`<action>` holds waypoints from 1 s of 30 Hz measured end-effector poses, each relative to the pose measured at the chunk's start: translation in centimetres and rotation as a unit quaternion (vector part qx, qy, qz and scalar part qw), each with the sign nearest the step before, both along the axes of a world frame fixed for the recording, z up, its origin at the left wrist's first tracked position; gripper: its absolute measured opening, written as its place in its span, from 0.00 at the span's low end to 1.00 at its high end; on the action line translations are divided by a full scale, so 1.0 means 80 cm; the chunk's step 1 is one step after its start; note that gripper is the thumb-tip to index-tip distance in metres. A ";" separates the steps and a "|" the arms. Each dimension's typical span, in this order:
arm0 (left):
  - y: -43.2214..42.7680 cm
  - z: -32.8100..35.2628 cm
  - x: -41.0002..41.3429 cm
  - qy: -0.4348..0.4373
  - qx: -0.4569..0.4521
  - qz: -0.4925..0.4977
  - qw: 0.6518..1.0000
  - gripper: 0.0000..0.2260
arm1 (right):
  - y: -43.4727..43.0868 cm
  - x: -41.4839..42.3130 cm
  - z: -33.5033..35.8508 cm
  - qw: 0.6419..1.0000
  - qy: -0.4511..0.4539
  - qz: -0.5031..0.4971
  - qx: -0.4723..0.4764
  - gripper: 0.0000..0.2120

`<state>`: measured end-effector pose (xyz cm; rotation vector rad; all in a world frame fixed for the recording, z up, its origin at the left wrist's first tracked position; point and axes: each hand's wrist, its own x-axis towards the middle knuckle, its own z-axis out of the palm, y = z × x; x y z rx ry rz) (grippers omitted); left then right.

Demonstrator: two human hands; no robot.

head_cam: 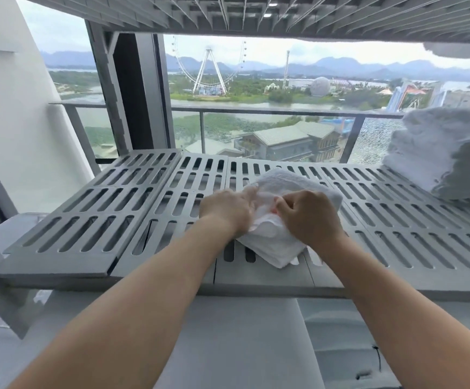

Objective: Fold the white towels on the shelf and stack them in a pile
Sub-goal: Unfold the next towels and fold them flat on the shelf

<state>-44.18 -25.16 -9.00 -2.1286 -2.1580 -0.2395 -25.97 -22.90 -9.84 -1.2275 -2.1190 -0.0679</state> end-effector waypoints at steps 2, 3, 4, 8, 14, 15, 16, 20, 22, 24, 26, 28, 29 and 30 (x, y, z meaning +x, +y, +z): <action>-0.002 -0.003 0.024 -0.039 0.021 -0.008 0.999 0.22 | 0.010 0.032 -0.002 0.997 0.008 -0.046 -0.056 0.22; -0.003 -0.004 0.038 -0.065 0.020 -0.014 0.998 0.22 | 0.014 0.050 -0.003 0.994 0.015 -0.070 -0.088 0.21; -0.004 -0.005 0.051 -0.094 0.011 -0.021 0.995 0.22 | 0.016 0.068 -0.004 0.989 0.028 -0.092 -0.116 0.19; -0.006 -0.008 0.093 -0.165 -0.032 -0.032 0.985 0.26 | 0.018 0.112 -0.001 0.959 0.086 -0.142 -0.230 0.12; 0.002 -0.006 0.128 -0.229 -0.056 -0.056 0.970 0.26 | 0.005 0.141 -0.001 0.933 0.167 -0.170 -0.270 0.14; 0.003 -0.006 0.131 -0.227 -0.059 -0.064 0.970 0.27 | 0.001 0.146 0.000 0.921 0.220 -0.137 -0.291 0.12; 0.003 -0.006 0.135 -0.226 -0.058 -0.073 0.970 0.27 | -0.003 0.151 0.001 0.911 0.258 -0.106 -0.304 0.14; 0.002 -0.001 0.163 -0.254 -0.047 -0.105 0.960 0.30 | -0.016 0.163 0.007 0.922 0.250 -0.057 -0.290 0.26; 0.004 0.003 0.179 -0.277 -0.044 -0.099 0.955 0.32 | -0.018 0.168 0.004 0.930 0.244 -0.063 -0.266 0.29; 0.004 0.006 0.197 -0.305 -0.042 -0.089 0.947 0.33 | -0.020 0.181 0.001 0.938 0.246 -0.082 -0.229 0.32; 0.002 0.010 0.218 -0.326 -0.027 -0.085 0.941 0.33 | -0.022 0.203 0.003 0.946 0.243 -0.088 -0.197 0.33; -0.002 0.015 0.247 -0.337 -0.001 -0.095 0.937 0.33 | -0.026 0.233 0.010 0.954 0.236 -0.093 -0.162 0.31; -0.004 0.017 0.265 -0.341 0.014 -0.103 0.934 0.33 | -0.027 0.251 0.016 0.956 0.235 -0.094 -0.147 0.31; -0.004 0.020 0.285 -0.347 0.030 -0.111 0.931 0.33 | -0.028 0.269 0.021 0.957 0.235 -0.097 -0.136 0.31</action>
